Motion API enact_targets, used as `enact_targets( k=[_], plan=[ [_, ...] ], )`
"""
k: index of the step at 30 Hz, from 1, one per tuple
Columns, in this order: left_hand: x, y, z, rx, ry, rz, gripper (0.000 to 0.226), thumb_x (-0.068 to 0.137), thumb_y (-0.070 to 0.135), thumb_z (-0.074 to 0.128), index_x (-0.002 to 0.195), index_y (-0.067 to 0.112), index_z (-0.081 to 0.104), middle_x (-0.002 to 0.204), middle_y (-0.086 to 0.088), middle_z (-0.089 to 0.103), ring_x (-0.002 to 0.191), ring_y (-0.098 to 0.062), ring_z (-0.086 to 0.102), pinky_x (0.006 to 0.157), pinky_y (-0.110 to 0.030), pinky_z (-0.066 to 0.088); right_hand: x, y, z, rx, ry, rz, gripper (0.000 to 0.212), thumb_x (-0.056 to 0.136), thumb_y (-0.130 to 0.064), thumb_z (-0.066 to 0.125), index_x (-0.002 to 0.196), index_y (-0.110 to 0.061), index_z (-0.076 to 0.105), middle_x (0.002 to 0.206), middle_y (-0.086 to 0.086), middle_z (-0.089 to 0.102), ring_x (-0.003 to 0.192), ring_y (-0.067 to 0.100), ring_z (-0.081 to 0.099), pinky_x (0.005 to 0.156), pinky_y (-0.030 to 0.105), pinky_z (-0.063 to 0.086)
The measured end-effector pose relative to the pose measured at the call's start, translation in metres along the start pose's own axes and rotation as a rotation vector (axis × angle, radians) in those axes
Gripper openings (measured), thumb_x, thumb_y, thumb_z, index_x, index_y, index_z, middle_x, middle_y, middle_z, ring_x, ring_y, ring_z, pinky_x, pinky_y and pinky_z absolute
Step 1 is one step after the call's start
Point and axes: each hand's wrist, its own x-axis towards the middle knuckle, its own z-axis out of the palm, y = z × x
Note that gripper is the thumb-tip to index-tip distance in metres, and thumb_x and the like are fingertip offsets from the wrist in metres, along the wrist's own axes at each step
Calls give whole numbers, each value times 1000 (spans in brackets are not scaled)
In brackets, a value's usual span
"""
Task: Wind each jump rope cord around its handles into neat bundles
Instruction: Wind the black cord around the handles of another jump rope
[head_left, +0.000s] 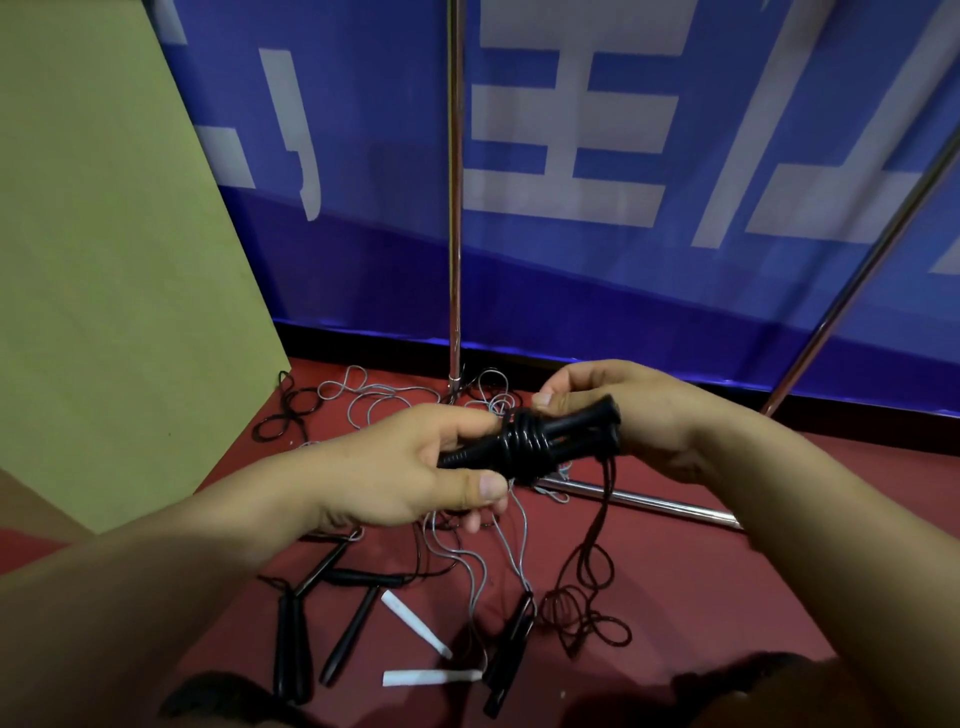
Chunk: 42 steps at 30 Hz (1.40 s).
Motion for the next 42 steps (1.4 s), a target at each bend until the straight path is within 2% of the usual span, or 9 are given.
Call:
enact_targets(
  k=[3, 6, 9, 13, 22, 28, 32, 34, 42],
  plan=[
    [1, 3, -2, -83, 104, 49, 28, 92, 10, 64, 114, -5, 57, 82, -3, 67, 68, -18, 64, 68, -24, 53, 1, 0, 2, 0, 35, -13, 27, 95, -1, 51, 76, -15, 65, 62, 1, 60, 51, 11, 45, 52, 26, 32],
    [3, 3, -3, -104, 243, 54, 21, 92, 10, 63, 111, 2, 60, 80, -5, 65, 65, -18, 62, 66, -22, 51, 3, 0, 8, 67, 77, 17, 22, 99, -15, 53, 78, -14, 60, 64, 3, 58, 48, 12, 45, 51, 25, 35],
    [6, 1, -4, -86, 359, 36, 17, 89, 20, 64, 101, 8, 62, 78, 0, 68, 63, -17, 62, 71, -35, 47, 8, 1, 13, 120, 111, 56, 25, 99, -31, 54, 79, -17, 55, 62, 2, 53, 47, 12, 47, 51, 26, 36],
    [9, 1, -3, -91, 496, 2, 6, 91, 17, 66, 92, 12, 63, 77, 1, 69, 59, -14, 62, 71, -42, 44, 10, 1, 14, 166, 123, 91, 21, 100, -31, 53, 83, -19, 53, 60, -1, 51, 48, 12, 46, 60, 31, 41],
    [11, 0, -9, -73, 694, -94, 15, 98, 9, 58, 85, 11, 65, 71, 3, 68, 55, -10, 60, 53, -17, 47, 8, 4, 14, 56, 249, -14, 12, 94, -9, 57, 86, -16, 62, 72, 4, 56, 45, 10, 46, 41, 19, 33],
    [11, -4, -14, -44, 763, -180, 16, 99, 14, 58, 85, 14, 67, 74, 5, 69, 57, -10, 61, 61, -27, 49, 3, 6, 15, -90, 145, -17, 12, 94, -26, 64, 89, -15, 68, 71, 0, 63, 55, 14, 47, 54, 28, 40],
    [12, -7, -15, 27, 757, -212, 13, 99, 14, 59, 88, 14, 66, 75, 4, 69, 55, -9, 61, 62, -28, 48, 2, 5, 15, -218, 201, -66, 23, 85, -42, 73, 85, -19, 70, 63, -15, 63, 53, -4, 52, 58, 17, 41],
    [11, -9, -17, 53, 758, -220, 12, 98, 15, 60, 89, 15, 67, 74, 5, 69, 56, -9, 62, 64, -29, 48, 2, 5, 13, -266, 227, -84, 21, 83, -40, 75, 83, -20, 70, 65, -12, 63, 57, -2, 54, 61, 19, 42],
    [11, -11, -19, 198, 752, -249, 15, 98, 18, 61, 83, 22, 64, 73, 7, 67, 58, -10, 64, 67, -28, 50, 0, 3, 13, -456, 387, -126, 21, 91, -40, 65, 81, -23, 71, 65, -8, 61, 60, 4, 54, 51, 15, 38]
  ],
)
